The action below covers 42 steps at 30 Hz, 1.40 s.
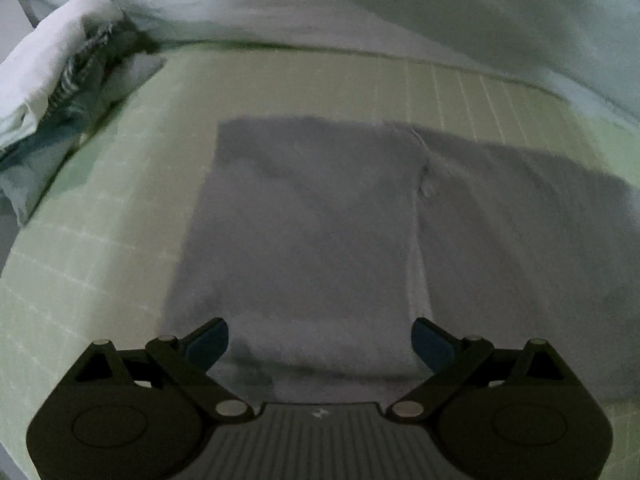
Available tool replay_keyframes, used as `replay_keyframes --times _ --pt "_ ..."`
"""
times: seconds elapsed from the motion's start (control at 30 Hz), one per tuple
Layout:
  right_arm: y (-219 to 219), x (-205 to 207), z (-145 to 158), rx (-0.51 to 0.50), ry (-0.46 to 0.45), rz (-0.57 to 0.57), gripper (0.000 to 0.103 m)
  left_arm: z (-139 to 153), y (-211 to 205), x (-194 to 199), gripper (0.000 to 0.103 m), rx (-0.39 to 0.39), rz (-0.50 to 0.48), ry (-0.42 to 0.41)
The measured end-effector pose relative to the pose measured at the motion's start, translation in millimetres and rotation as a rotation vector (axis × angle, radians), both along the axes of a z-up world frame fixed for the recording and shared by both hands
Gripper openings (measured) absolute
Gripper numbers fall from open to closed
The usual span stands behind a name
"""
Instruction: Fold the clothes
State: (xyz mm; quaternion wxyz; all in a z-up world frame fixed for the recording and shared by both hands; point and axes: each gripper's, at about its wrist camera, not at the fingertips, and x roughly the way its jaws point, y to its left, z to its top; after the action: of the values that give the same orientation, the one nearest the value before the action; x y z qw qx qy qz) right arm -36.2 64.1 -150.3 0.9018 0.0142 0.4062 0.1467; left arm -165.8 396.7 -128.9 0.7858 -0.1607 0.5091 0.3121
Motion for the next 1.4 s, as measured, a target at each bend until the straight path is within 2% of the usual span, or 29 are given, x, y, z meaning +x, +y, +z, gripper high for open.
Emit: replay_keyframes --times 0.13,0.33,0.37,0.6,0.7,0.8,0.83,0.87,0.9,0.97,1.0,1.1,1.23,1.4 --pt "-58 28 -14 0.055 0.035 -0.084 0.101 -10 -14 10 0.097 0.017 0.023 0.049" --pt "-105 85 -24 0.066 -0.007 -0.138 0.103 -25 -22 32 0.098 0.055 0.071 0.125" --pt "-111 95 -24 0.07 -0.017 -0.145 0.103 -26 -21 34 0.102 0.054 0.082 0.126" --pt "-133 161 -30 0.216 -0.062 -0.243 0.103 -31 -11 47 0.103 0.027 0.128 0.139" --pt "-131 180 -30 0.211 -0.079 -0.29 0.103 -33 -8 46 0.103 0.001 0.143 0.129" --pt "-120 192 -29 0.135 -0.072 -0.3 0.103 -35 -1 42 0.103 -0.048 0.176 0.109" --pt "-117 192 -28 0.102 -0.077 -0.31 0.096 -35 1 40 0.103 -0.067 0.186 0.101" --pt "-114 190 -27 0.068 -0.085 -0.324 0.085 -36 3 39 0.103 -0.083 0.192 0.095" --pt "-113 193 -27 0.023 -0.097 -0.346 0.047 -36 5 38 0.103 -0.092 0.19 0.092" --pt "-111 189 -23 0.002 -0.134 -0.328 0.034 -37 7 38 0.103 -0.103 0.175 0.09" --pt "-110 186 -21 -0.002 -0.153 -0.313 0.024 -37 8 38 0.103 -0.104 0.166 0.092" --pt "-95 172 -6 -0.057 -0.227 -0.256 0.019 -37 9 38 0.103 -0.109 0.148 0.091" --pt "-68 148 21 -0.077 -0.331 -0.187 0.017 -36 7 38 0.103 -0.102 0.136 0.083" --pt "-1 96 46 -0.089 -0.448 0.045 0.017 -37 4 30 0.103 -0.086 0.118 0.066"
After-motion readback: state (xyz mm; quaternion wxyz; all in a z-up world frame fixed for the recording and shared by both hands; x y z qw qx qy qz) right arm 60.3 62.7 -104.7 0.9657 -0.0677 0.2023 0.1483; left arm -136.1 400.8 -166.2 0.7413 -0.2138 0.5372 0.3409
